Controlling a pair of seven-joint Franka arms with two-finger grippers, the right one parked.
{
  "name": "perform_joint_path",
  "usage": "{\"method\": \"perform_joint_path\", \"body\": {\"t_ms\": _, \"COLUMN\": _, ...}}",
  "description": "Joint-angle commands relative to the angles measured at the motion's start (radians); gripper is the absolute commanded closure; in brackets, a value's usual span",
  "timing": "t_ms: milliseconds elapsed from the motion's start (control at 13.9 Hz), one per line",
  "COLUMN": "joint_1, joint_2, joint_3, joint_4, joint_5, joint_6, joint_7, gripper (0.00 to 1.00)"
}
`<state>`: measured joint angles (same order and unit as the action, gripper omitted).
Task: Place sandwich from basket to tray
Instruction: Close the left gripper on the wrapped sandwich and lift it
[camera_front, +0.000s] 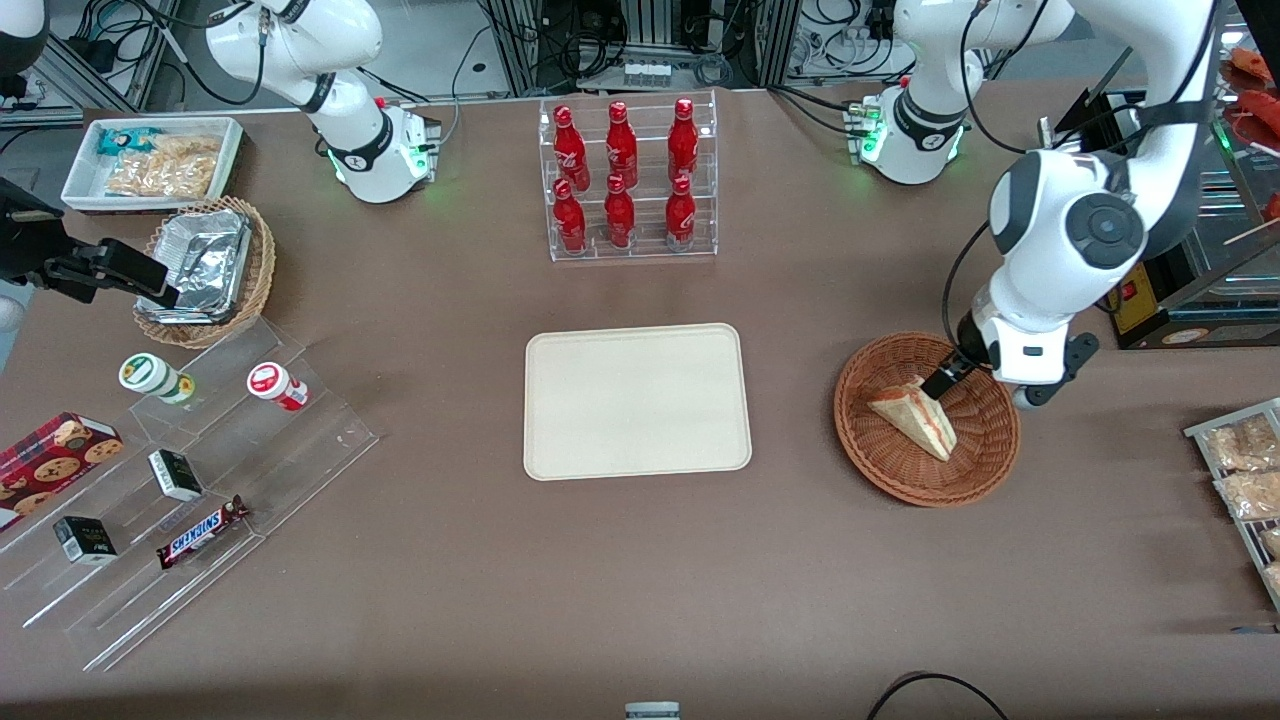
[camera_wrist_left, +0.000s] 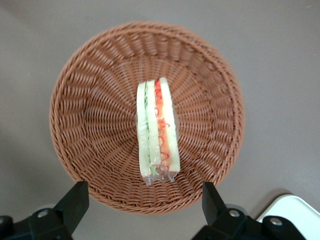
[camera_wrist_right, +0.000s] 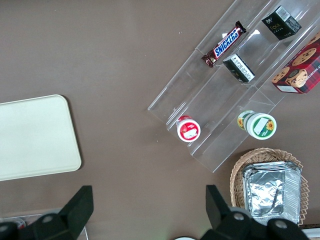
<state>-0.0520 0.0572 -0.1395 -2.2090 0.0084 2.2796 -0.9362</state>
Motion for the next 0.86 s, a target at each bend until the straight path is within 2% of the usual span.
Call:
{"method": "perform_joint_path", "body": {"t_ms": 0, "joint_1": -0.012, "joint_2": 0.032, "joint_3": 0.000, "joint_4": -0.015, "joint_5": 0.005, "joint_6": 0.052, "joint_7": -0.050, "gripper": 0.00}}
{"method": "perform_joint_path", "body": {"t_ms": 792, "joint_1": -0.015, "joint_2": 0.210, "joint_3": 0.000, "joint_4": -0.028, "joint_5": 0.005, "joint_6": 0.250, "joint_7": -0.047, "gripper": 0.00}}
